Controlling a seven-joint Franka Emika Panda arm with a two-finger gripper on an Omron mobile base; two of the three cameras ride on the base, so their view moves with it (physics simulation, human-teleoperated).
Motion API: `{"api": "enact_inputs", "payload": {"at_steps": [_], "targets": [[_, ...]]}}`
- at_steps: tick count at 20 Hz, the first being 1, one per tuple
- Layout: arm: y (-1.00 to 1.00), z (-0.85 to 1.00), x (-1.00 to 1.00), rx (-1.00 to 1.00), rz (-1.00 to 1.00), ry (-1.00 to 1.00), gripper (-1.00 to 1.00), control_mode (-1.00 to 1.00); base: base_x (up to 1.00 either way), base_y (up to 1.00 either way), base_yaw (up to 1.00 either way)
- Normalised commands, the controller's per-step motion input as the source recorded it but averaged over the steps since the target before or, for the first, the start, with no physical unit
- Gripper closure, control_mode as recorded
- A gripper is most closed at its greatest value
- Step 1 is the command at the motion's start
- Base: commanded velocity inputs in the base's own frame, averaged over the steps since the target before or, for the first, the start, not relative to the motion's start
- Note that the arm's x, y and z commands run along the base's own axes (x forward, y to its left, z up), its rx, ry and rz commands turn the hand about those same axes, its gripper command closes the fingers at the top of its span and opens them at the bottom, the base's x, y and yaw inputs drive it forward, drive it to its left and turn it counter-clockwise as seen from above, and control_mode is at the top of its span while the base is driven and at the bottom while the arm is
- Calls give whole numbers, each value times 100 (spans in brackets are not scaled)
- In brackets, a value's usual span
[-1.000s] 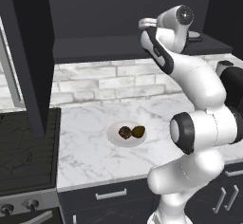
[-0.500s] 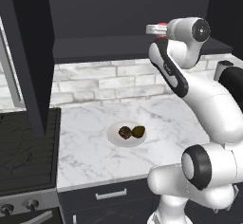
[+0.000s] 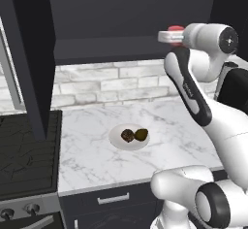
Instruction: Pick the avocado and bread from the counter and place them on the plate. Then pick the jam from the cabinet and place it next to the plate. Lastly close the cabinet door.
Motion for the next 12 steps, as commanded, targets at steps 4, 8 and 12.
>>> {"api": "enact_inputs", "payload": {"at_steps": [4,8,12], "targets": [[0,-4,-72,-8,8,0,100,-100,0,0,0],[0,-19,-62,-6,10,-1,100,-100,0,0,0],[0,-32,-46,-7,10,0,100,-100,0,0,0]]}}
